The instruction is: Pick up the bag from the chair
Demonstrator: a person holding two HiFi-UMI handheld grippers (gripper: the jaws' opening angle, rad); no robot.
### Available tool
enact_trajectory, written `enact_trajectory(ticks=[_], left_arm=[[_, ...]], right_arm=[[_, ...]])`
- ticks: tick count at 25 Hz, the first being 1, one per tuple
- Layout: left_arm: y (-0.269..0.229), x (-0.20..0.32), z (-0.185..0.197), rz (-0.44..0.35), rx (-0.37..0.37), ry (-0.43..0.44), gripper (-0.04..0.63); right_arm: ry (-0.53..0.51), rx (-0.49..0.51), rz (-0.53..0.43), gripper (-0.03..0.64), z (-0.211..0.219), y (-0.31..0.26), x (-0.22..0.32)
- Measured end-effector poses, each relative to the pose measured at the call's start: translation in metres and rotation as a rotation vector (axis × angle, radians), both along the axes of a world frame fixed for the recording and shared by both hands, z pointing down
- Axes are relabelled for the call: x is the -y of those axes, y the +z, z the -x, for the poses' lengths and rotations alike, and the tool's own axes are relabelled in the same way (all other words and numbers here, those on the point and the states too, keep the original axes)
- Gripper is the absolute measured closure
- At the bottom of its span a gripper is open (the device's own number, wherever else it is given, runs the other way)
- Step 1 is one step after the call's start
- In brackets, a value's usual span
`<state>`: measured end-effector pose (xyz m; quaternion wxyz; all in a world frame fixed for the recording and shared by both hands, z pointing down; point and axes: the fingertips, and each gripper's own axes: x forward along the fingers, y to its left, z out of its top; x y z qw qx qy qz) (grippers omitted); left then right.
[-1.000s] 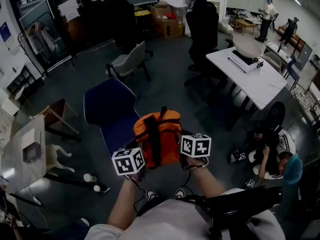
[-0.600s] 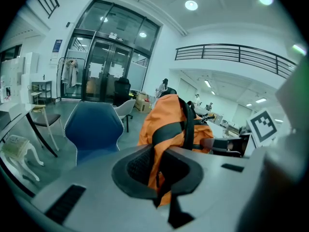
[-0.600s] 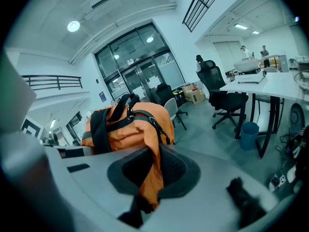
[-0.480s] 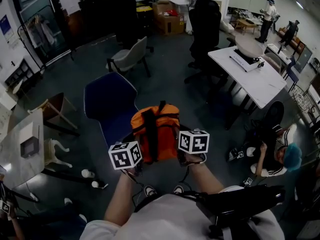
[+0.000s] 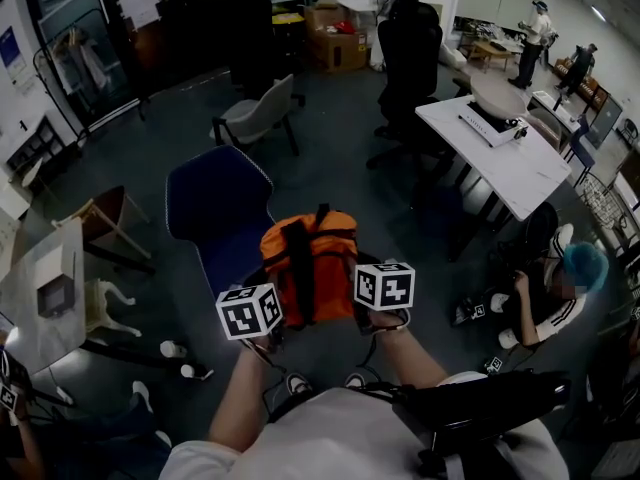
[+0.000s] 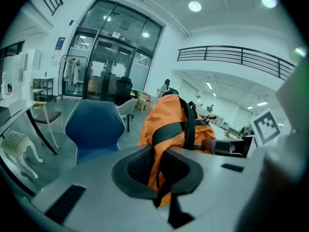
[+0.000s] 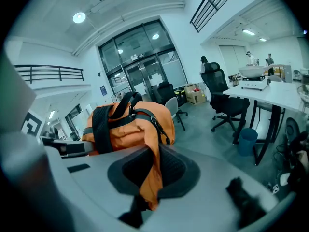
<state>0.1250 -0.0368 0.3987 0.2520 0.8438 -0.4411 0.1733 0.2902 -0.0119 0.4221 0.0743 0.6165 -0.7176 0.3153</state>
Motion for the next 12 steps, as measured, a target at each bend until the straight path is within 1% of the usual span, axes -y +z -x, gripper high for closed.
enact_trajectory(ticks=[12], left_arm=[[-0.0001,0.0067,0.001,-0.002,0.003,0.006,0.561]], right_arm=[[-0.011,-0.029,-0.01,0.566,0.0014,-0.0014,0.0058]])
